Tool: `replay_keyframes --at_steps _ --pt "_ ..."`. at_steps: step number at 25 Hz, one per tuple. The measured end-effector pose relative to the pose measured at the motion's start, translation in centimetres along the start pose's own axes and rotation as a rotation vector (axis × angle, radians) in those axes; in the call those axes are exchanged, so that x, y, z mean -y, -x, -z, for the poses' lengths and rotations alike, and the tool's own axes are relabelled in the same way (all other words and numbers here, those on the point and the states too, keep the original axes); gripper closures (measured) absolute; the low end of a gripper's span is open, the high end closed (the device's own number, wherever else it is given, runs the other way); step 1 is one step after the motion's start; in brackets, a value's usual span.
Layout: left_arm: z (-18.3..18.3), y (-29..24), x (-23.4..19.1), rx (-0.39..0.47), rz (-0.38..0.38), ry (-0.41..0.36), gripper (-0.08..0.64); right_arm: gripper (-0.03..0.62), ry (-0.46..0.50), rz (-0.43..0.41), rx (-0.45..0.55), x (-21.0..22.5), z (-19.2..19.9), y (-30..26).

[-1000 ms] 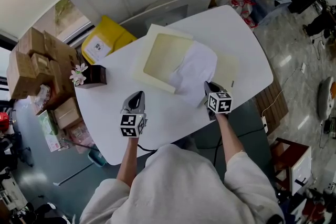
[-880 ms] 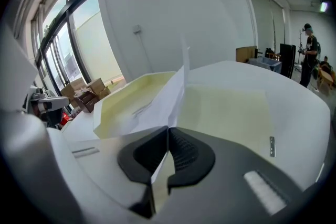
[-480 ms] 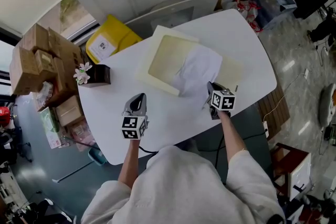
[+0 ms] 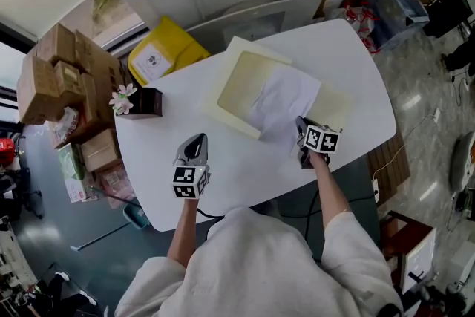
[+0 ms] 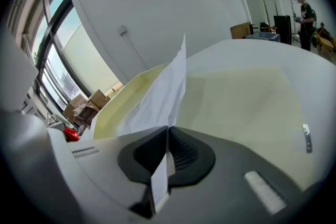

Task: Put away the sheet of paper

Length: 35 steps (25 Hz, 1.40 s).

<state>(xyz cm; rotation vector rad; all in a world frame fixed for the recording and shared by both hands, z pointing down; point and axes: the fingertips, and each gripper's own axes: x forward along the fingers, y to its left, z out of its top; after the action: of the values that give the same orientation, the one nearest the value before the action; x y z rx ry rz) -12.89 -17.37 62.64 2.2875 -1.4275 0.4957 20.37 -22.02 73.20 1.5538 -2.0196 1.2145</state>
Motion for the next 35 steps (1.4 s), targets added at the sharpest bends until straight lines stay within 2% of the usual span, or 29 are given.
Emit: replay_keyframes --at_steps 4,22,27,32,35 --pt "0.0 -0.2 -0.5 -0.004 -0.009 0.008 0.555 0.589 -0.040 -0.051 -0.016 -0.4 -0.5 -0.9" --pt "0.3 -0.7 -0.7 -0.018 -0.037 0.018 0.555 0.589 -0.092 -0.146 -0.031 -3.4 -2.2 -3.9" --pt "0.4 -0.3 -1.3 -0.019 -0.049 0.022 0.555 0.589 -0.162 -0.198 -0.028 -5.0 -2.3 -4.8" --pt "0.6 0.2 -1.8 -0.020 -0.060 0.026 0.555 0.589 -0.178 -0.230 -0.039 -6.3 -2.3 -5.9" --pt "0.7 0.4 -2.1 -0.023 -0.068 0.029 0.555 0.589 -0.232 -0.257 -0.035 -6.9 -2.4 -6.5"
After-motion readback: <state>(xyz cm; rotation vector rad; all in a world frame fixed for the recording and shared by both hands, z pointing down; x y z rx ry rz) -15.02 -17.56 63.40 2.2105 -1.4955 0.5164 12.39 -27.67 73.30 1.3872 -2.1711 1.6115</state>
